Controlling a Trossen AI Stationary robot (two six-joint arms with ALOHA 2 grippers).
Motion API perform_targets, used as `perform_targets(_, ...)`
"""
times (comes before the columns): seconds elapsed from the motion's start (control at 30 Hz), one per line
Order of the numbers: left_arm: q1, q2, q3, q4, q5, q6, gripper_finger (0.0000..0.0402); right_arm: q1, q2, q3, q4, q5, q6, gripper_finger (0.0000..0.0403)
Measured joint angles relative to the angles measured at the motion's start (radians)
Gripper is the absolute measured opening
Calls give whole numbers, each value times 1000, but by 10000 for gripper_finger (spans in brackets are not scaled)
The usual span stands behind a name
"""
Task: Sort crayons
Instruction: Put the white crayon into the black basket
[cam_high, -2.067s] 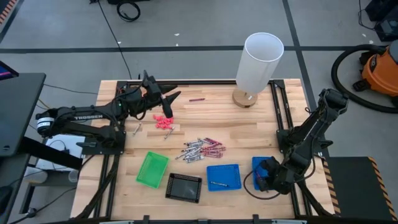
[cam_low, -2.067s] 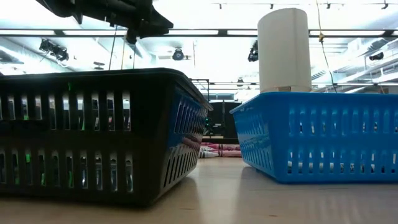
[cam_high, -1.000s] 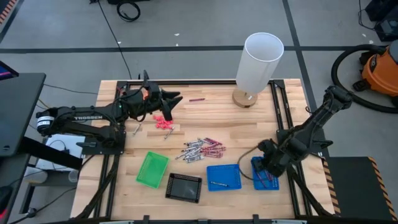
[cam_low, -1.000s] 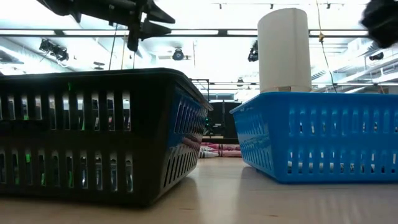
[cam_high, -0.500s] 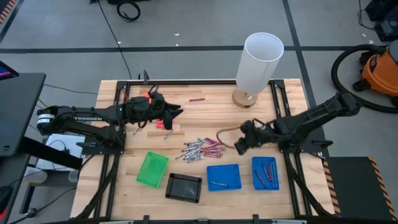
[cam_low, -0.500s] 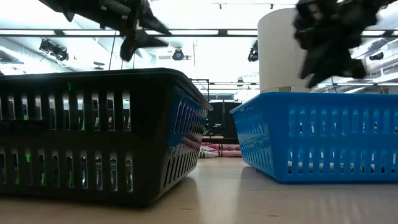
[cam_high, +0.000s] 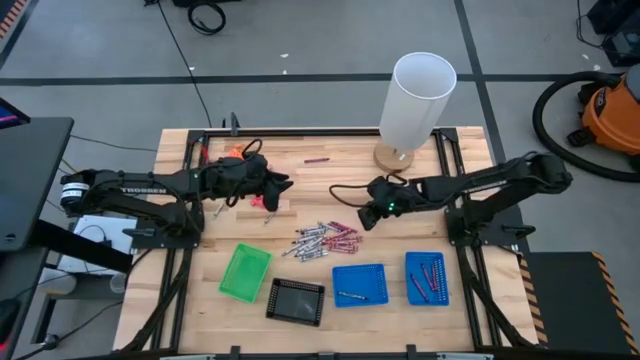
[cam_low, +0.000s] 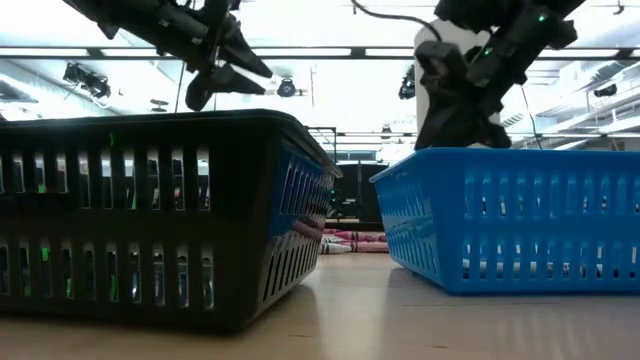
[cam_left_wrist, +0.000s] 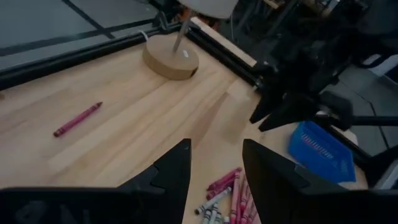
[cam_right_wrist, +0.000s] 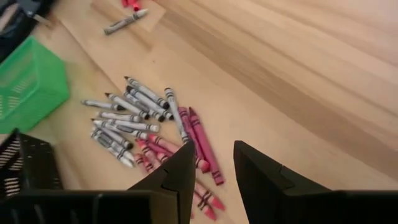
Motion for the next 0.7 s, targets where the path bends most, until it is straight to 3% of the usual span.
perform_targets(0.2,0,43,1,-13,61,-43,155,-6,83,6,134,-63,-18,114)
perform_targets(0.5,9,78,2,-63,131,-54,155,-58,183,185,4,-107,-163,114)
perform_targets(0.7,55,164,1,-126,213,-44,155,-95,169,219,-29,-100,-177,114)
